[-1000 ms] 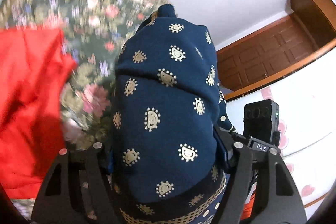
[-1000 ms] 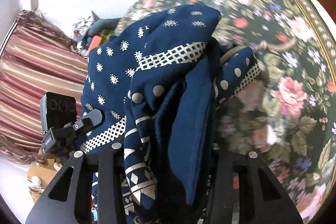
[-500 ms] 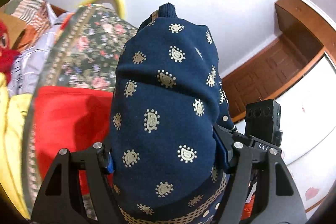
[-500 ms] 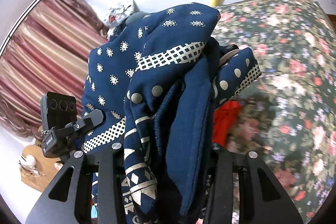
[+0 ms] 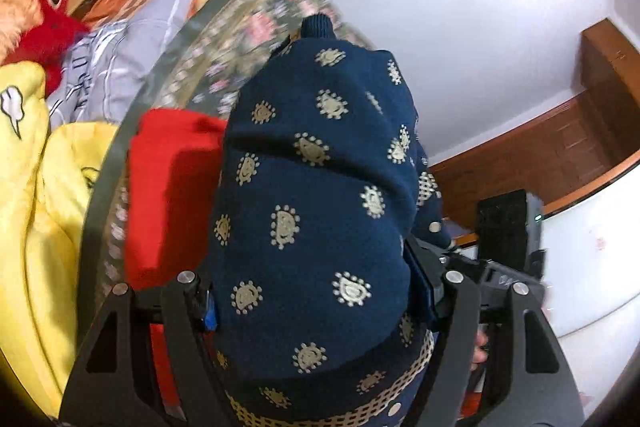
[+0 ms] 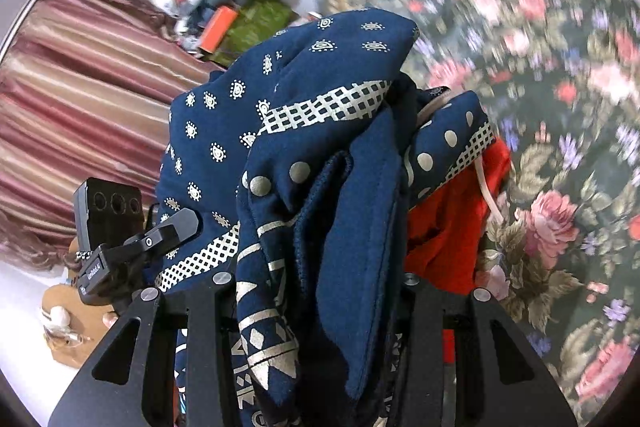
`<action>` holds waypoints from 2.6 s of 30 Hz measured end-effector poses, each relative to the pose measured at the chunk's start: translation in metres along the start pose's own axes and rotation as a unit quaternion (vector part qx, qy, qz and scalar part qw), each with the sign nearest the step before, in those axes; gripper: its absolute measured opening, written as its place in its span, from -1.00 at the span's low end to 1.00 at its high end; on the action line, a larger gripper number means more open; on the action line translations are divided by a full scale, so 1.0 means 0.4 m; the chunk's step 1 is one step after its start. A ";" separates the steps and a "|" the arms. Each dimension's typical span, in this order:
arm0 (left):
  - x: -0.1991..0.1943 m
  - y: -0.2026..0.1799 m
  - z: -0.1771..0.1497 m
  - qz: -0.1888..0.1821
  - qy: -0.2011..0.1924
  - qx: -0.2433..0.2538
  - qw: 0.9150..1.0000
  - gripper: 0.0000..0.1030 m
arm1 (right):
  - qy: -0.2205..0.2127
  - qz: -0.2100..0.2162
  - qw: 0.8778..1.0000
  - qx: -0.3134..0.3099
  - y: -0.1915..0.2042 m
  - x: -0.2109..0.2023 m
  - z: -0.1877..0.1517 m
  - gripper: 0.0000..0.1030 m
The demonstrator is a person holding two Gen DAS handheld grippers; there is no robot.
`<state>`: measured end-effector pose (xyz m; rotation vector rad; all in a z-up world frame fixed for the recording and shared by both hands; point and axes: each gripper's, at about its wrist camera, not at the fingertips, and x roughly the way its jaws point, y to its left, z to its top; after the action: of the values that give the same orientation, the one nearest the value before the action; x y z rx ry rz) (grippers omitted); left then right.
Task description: Fold large clothes
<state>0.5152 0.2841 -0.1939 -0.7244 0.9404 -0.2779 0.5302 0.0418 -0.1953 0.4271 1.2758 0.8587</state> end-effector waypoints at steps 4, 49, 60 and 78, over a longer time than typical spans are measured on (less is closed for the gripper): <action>0.079 0.116 -0.032 0.006 0.013 -0.024 1.000 0.40 | 0.018 0.024 0.999 0.040 -0.095 0.076 -0.014 -0.25; -0.620 -0.547 -0.608 0.146 -0.351 0.305 0.873 0.44 | -0.388 -0.173 0.850 -0.313 0.505 -0.540 -0.565 -0.11; -0.705 -0.591 -0.758 0.131 -0.408 0.316 0.846 0.44 | -0.425 -0.171 0.833 -0.311 0.524 -0.536 -0.659 -0.07; -0.674 -0.563 -0.780 0.161 -0.408 0.287 0.852 0.85 | -0.451 -0.231 0.812 -0.291 0.511 -0.538 -0.688 1.00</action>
<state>0.1260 0.1194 0.0108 -0.0726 0.1184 0.0658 0.1941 -0.0400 0.0150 -0.0125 0.1652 0.4684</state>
